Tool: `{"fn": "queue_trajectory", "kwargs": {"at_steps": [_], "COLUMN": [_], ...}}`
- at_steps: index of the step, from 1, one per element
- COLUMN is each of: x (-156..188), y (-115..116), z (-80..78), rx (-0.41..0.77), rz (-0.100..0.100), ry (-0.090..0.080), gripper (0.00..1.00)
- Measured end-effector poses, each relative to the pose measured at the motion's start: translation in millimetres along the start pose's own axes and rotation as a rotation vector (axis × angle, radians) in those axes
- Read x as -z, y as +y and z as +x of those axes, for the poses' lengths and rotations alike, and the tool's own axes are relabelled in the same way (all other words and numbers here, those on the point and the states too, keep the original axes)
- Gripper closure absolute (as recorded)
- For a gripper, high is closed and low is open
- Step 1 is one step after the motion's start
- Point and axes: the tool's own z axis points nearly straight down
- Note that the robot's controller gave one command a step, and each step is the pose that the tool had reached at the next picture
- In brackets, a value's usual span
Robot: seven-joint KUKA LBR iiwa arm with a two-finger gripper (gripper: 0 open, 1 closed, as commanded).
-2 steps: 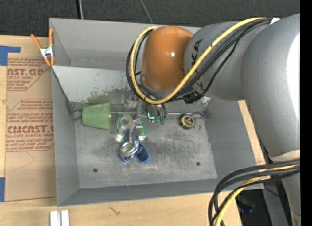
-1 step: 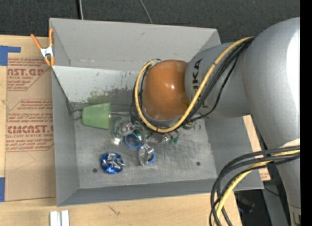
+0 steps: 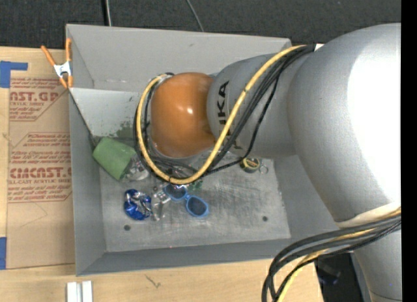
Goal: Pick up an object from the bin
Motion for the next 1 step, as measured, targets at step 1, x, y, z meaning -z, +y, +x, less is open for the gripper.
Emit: {"fn": "queue_trajectory", "kwargs": {"at_steps": [1], "x": [7.8], "y": [24.1], "z": [-0.3], "rx": [0.142], "rz": [0.002], "ry": [0.002], "gripper": [0.00]}}
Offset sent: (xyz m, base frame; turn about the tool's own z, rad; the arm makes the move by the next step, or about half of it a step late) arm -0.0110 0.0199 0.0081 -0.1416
